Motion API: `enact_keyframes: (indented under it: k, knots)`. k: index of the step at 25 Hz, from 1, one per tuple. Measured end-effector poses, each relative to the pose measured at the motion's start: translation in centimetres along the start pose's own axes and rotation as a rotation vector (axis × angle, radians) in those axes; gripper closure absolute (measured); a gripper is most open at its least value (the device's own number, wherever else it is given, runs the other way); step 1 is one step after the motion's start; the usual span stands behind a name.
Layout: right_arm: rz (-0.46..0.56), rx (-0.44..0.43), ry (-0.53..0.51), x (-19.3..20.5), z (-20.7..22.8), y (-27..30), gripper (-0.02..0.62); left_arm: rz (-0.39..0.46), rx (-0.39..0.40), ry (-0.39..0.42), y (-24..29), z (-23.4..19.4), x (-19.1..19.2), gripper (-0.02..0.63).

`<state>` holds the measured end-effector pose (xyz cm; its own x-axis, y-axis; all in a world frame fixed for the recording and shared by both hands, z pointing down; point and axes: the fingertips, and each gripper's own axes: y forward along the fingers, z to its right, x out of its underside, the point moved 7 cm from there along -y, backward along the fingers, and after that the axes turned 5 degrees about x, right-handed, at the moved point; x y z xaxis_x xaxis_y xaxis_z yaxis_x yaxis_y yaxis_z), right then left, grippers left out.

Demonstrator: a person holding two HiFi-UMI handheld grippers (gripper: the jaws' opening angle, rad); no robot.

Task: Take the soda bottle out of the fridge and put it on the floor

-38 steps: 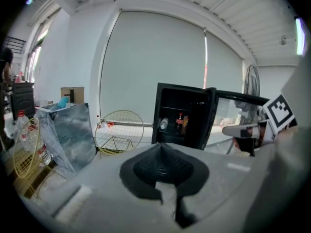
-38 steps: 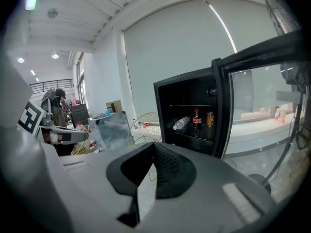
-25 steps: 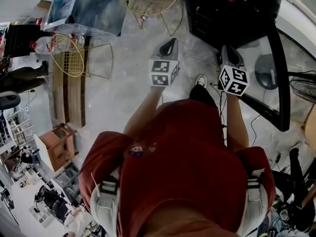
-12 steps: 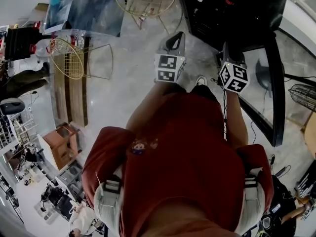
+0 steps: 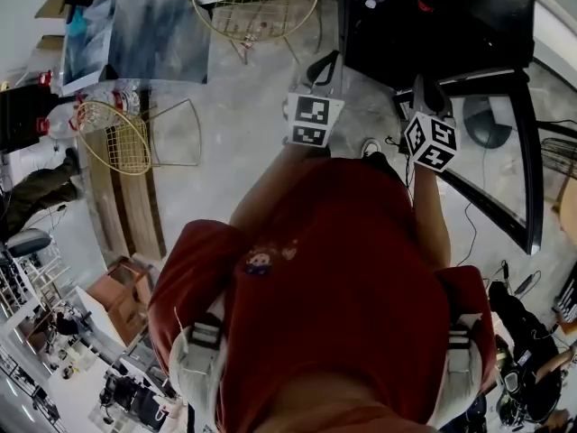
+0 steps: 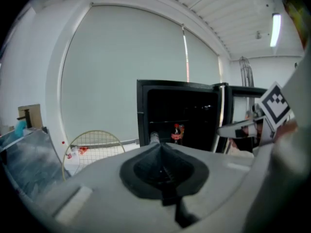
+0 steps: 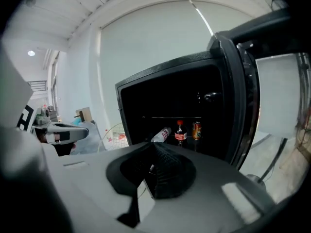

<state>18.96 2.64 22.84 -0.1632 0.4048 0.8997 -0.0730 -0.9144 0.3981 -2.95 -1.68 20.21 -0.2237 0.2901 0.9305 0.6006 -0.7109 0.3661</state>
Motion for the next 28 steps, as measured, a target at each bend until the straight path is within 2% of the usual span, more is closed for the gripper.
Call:
enact_keyframes:
  k: [8,11,17,21,28]
  knots:
    - [0.035,0.133,0.029,0.7,-6.4,0.3,0.595,0.013,0.124,0.033,-0.9,-6.2,0.6,0.606]
    - [0.025,0.138,0.036,1.1,-7.5,-0.2,0.595,0.005,0.136,0.039,-1.1,-6.8,0.6,0.606]
    - [0.029,0.11,0.02,1.3,-6.5,0.6,0.595,0.016,0.117,0.042,0.1,-6.2,1.0,0.606]
    - [0.037,0.092,-0.014,0.3,-4.0,0.5,0.595,0.022,0.093,0.025,1.8,-4.1,0.5,0.606]
    - [0.036,0.09,0.017,-0.2,-1.6,1.2,0.595,0.005,0.091,0.051,3.0,-2.5,-0.7,0.606]
